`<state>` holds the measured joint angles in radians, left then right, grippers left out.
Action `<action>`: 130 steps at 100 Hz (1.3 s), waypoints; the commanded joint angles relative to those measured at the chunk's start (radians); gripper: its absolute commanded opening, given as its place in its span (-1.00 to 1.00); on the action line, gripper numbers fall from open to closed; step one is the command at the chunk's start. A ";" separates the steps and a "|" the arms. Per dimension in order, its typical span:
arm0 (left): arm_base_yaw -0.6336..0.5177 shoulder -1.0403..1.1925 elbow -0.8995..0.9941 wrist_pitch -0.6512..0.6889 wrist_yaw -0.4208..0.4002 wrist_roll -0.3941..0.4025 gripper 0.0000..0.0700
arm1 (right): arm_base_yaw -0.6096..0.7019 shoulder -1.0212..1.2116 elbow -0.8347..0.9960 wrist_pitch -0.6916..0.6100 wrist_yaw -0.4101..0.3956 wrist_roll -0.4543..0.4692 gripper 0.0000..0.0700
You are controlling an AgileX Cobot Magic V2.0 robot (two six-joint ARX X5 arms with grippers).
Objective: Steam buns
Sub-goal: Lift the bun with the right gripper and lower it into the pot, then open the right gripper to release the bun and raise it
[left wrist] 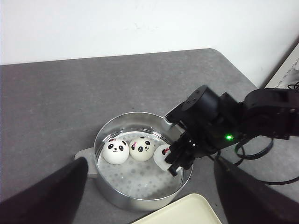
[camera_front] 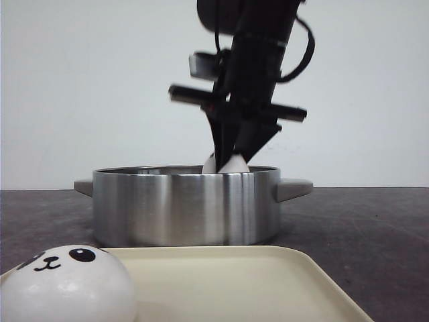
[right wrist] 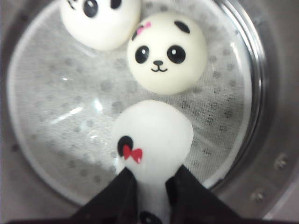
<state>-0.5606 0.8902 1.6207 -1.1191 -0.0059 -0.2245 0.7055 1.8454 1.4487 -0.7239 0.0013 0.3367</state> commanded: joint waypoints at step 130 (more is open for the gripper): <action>-0.005 0.012 0.020 -0.044 -0.023 0.003 0.47 | -0.034 0.032 0.076 -0.027 -0.005 -0.013 0.77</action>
<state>-0.5606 0.8921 1.6207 -1.1675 -0.0242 -0.2245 0.6712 1.8591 1.4914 -0.7471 -0.0036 0.3363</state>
